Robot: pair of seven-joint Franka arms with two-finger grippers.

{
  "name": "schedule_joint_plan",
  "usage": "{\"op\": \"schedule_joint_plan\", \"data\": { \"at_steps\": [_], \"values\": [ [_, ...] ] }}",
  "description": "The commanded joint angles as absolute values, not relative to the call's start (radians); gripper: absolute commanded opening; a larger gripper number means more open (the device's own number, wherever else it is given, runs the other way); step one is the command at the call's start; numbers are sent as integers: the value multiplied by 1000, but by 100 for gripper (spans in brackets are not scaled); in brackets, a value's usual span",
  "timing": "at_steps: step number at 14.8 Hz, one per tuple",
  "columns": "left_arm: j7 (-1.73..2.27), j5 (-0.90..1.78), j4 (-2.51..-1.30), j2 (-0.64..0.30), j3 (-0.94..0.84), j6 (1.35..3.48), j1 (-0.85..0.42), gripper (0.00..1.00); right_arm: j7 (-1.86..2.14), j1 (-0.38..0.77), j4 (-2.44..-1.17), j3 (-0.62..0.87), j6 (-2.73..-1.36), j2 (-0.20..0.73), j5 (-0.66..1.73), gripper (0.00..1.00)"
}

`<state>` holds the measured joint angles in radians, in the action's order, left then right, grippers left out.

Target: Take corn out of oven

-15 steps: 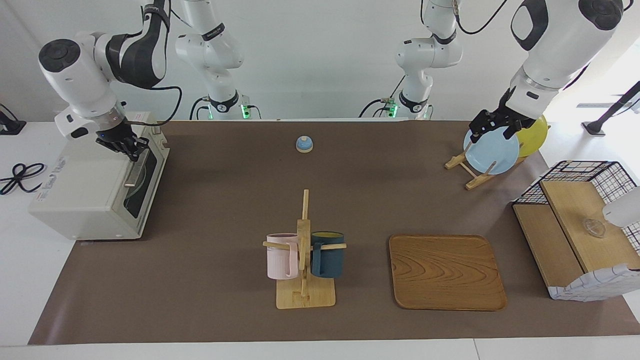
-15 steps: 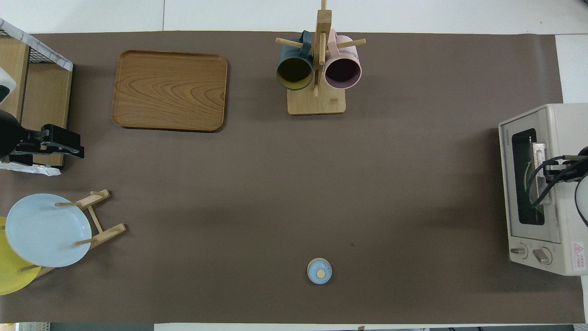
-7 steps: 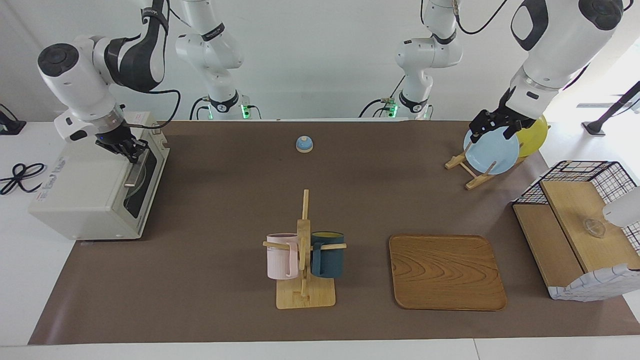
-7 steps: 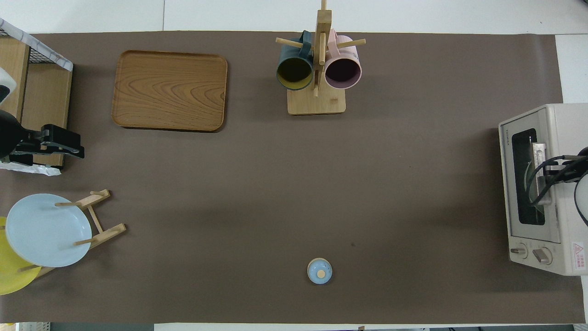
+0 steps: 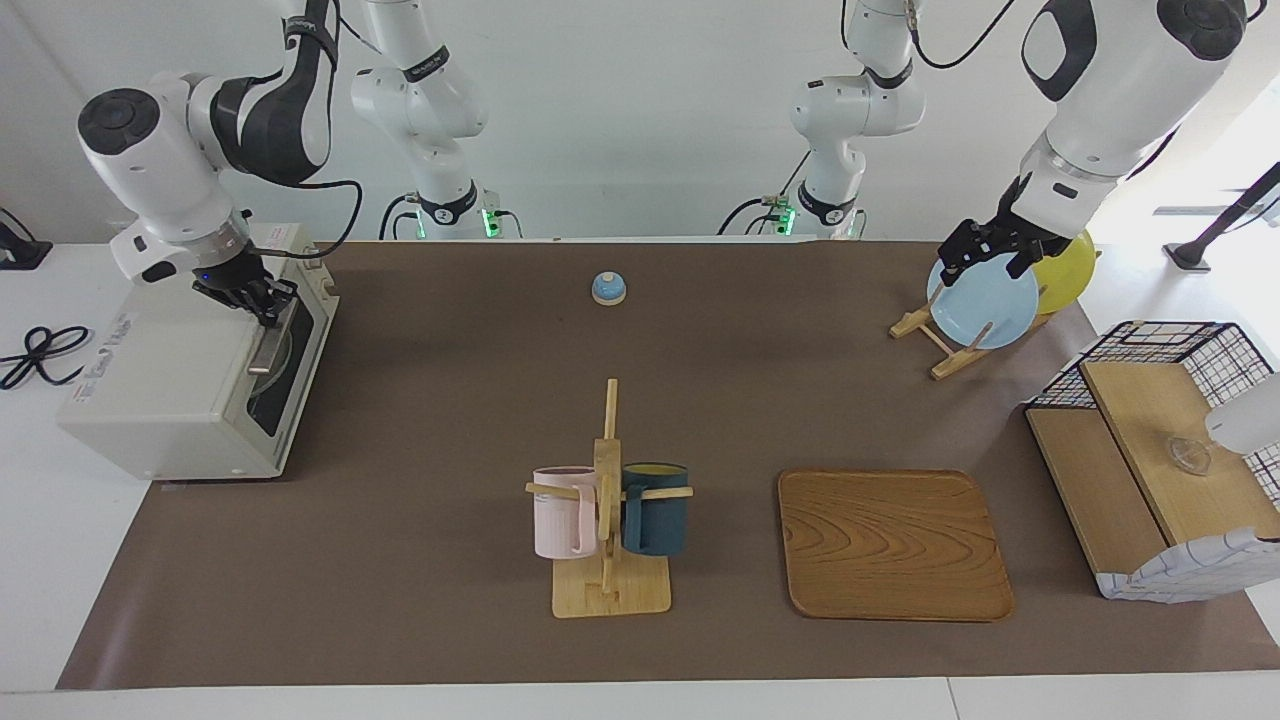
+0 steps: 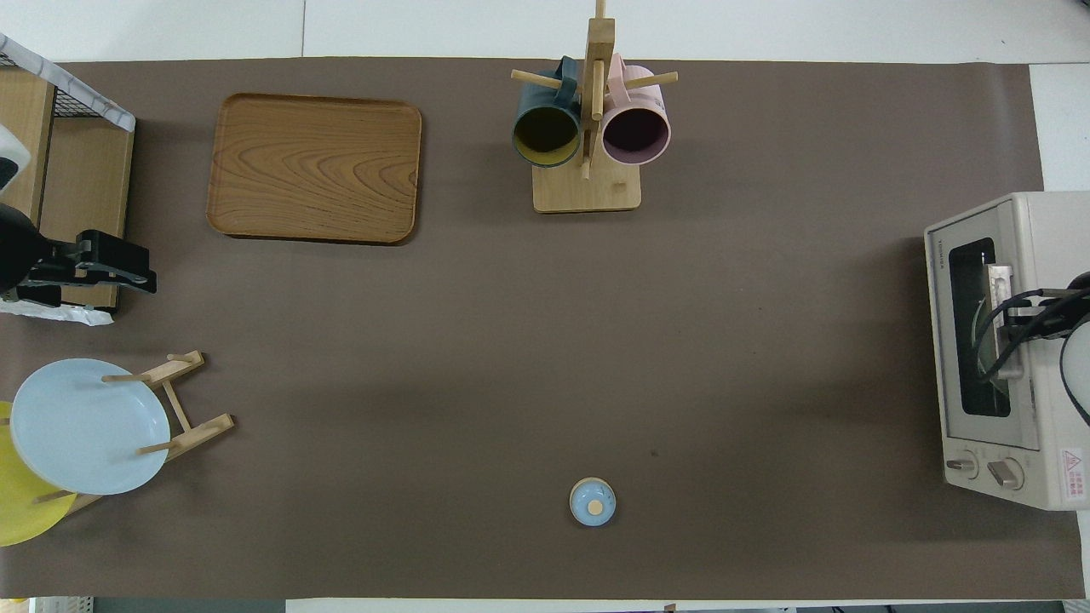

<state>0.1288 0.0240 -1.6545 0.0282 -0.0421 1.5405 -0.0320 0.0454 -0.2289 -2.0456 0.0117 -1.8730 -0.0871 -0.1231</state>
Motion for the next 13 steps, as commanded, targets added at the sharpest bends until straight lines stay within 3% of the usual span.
{"op": "schedule_joint_plan", "data": {
  "at_steps": [1,8,13],
  "values": [
    [126,5,-1654,32,-51,1540,-20,100,28,-252,-2124,21,-1945,-91,-123,0],
    [126,5,-1654,32,-51,1539,-20,100,-32,-183,-2125,25,-1971,-72,-69,0],
    [126,5,-1654,32,-49,1539,-20,100,-49,-150,-2126,26,-2058,3,-66,0]
  ]
}}
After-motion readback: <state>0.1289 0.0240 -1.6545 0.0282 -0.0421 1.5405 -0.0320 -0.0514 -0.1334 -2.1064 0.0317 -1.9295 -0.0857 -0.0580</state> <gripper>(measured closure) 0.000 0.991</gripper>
